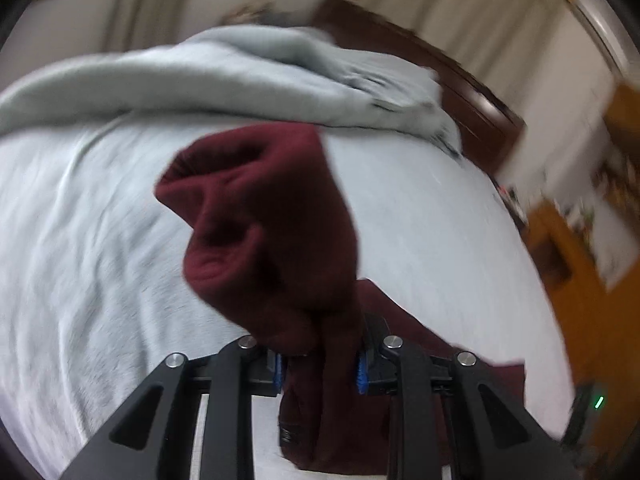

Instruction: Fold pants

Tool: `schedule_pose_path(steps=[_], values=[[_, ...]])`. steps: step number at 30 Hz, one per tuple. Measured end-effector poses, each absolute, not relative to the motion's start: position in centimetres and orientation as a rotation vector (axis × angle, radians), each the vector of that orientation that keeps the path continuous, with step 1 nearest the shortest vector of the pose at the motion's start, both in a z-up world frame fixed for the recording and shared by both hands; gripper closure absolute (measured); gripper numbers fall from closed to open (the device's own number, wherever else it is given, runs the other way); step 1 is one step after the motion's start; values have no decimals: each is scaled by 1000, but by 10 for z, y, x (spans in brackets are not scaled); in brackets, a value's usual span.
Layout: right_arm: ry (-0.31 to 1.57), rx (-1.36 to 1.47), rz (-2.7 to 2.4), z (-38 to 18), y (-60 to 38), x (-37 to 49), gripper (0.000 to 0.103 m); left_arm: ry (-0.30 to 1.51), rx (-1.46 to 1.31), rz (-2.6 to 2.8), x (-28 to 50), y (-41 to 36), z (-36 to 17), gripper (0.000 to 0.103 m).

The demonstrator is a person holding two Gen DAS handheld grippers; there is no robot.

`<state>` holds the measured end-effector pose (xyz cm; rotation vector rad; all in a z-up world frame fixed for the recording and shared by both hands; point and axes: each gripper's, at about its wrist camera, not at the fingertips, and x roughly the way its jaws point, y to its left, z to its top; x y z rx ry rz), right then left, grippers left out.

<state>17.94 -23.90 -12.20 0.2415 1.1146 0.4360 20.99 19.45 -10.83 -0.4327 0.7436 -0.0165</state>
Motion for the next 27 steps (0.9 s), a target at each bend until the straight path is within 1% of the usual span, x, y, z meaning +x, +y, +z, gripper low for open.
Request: schedule_pose_path(steps=[4,12,17,20,22,24,25,27], values=[[1106,270,444,-117,-247,177,40,763,-303,-40,213,155,-104,78],[1120,339,436,-124,-260,179,40,809,4,-100,204,95,-114,78],[1120,357,433,-125,-260,178,40,845,175,-213,193,50,-130,77],[1124,361,436,-125,-260,179,40,886,203,-248,191,33,-143,75],[1126,367,438,-125,-260,180,37,935,196,-268,193,26,-154,70],[1131,366,439,-125,-262,180,36,1001,165,-304,193,22,-165,46],[1135,360,437,-125,-261,181,35,1024,138,-326,191,20,-169,41],[1140,353,438,-126,-259,182,34,1005,124,-337,184,20,-165,27]])
